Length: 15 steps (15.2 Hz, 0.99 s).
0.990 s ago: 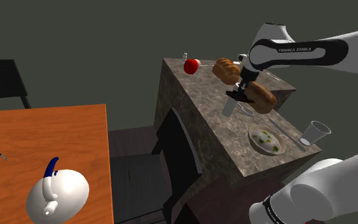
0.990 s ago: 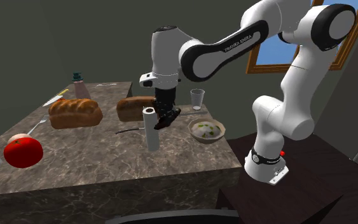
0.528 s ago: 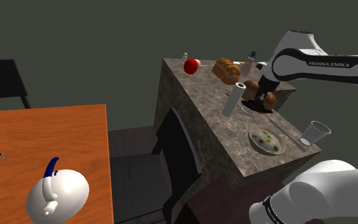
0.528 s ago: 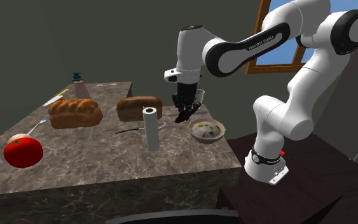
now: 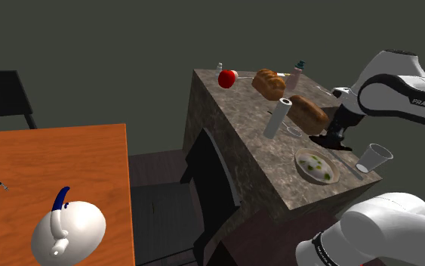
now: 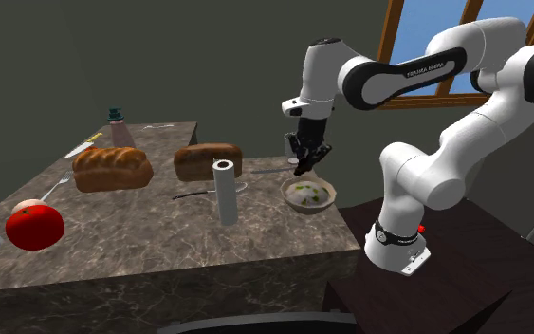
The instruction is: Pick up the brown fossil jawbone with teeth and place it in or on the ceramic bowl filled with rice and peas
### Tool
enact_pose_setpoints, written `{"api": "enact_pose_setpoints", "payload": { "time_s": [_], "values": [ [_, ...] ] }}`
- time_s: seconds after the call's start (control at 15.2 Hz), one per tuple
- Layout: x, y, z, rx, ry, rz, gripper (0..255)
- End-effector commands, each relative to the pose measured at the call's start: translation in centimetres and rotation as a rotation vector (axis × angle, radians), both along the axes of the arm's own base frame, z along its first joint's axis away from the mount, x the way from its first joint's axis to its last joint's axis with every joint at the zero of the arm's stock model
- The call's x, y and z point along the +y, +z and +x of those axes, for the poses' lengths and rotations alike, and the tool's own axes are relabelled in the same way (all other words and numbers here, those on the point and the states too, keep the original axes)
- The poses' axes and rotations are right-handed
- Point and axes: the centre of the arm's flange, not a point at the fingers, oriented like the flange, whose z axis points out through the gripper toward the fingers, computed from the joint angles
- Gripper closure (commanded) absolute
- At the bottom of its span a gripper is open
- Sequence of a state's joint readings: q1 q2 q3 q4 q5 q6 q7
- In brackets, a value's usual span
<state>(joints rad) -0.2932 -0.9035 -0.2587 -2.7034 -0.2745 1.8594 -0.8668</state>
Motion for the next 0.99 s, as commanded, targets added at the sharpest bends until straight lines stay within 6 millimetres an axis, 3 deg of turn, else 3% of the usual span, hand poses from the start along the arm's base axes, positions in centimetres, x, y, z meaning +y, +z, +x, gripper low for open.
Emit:
{"api": "enact_pose_setpoints", "payload": {
  "time_s": [0.0,0.73,0.92],
  "values": [
    [-0.1,-0.7,-1.5,0.001,0.001,0.000,255],
    [-0.1,-6.8,-1.5,0.001,0.001,0.000,255],
    [-0.1,-6.7,-1.5,0.001,0.001,0.000,255]
  ]
}}
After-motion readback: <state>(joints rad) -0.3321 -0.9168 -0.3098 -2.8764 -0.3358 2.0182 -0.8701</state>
